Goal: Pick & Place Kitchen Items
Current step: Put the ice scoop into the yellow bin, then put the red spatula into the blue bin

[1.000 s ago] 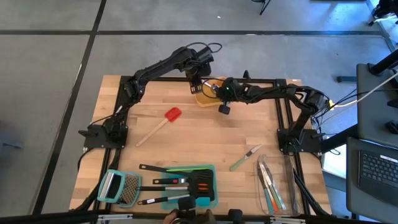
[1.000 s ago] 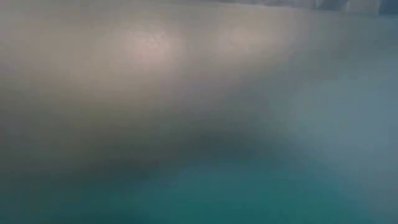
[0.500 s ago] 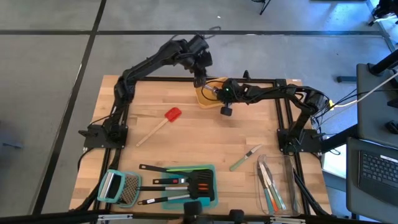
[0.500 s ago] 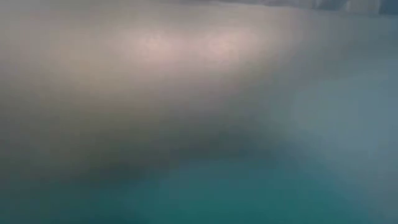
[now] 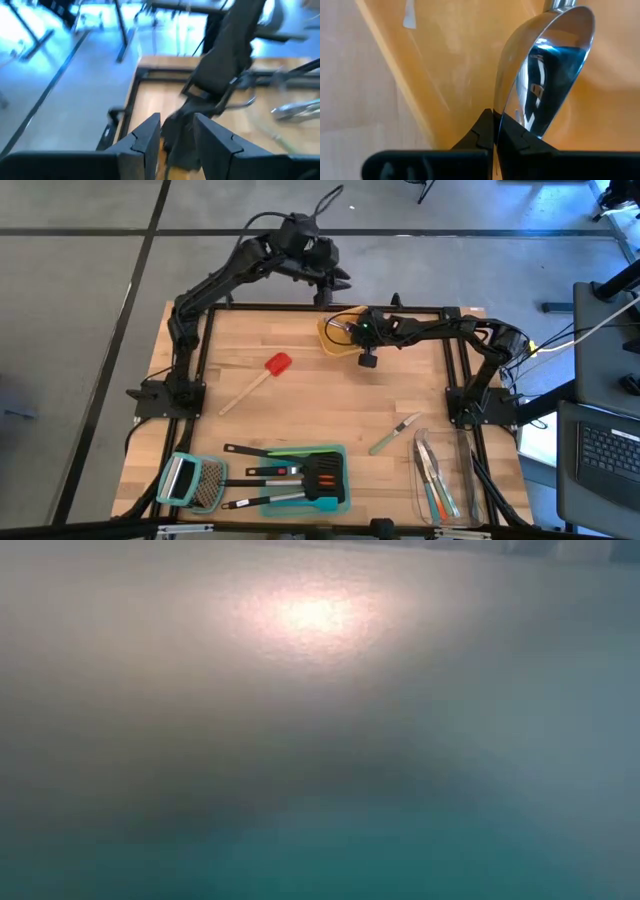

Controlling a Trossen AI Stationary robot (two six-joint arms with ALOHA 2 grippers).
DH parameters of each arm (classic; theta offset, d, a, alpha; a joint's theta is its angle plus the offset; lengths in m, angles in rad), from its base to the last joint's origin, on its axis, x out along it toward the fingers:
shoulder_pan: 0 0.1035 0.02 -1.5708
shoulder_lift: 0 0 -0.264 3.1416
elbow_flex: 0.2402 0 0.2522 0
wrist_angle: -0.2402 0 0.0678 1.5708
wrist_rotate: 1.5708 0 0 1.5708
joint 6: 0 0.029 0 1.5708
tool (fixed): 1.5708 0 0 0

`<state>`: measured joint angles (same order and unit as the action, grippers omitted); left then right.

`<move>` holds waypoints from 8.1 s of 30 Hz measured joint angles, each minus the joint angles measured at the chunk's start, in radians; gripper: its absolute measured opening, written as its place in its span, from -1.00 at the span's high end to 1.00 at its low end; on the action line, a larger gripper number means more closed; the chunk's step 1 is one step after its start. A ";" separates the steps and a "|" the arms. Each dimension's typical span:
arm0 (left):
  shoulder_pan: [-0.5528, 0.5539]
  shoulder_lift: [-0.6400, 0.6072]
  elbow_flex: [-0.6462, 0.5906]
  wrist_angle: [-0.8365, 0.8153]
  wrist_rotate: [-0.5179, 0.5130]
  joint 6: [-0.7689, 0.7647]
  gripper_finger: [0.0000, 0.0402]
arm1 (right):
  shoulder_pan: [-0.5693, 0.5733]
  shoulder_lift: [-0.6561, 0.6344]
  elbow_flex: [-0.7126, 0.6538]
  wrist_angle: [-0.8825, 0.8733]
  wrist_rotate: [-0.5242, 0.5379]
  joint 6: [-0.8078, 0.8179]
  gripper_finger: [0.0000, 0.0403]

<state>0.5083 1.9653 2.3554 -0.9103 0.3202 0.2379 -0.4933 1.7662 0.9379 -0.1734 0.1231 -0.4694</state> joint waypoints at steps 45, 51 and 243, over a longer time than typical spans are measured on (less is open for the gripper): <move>-0.048 -0.017 0.000 0.054 0.060 -0.008 0.45 | 0.005 -0.001 0.055 -0.085 0.003 -0.054 0.61; -0.048 -0.017 0.000 0.053 0.060 -0.008 0.45 | 0.005 -0.001 0.055 -0.081 0.004 -0.013 0.31; -0.325 -1.048 -1.793 0.594 -0.371 -0.738 0.98 | 0.319 0.141 0.369 -0.148 -0.116 -0.017 1.00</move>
<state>0.1834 0.9175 0.5629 -0.3159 -0.0506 -0.5006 -0.1741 1.9068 1.3067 -0.3214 0.0075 -0.4866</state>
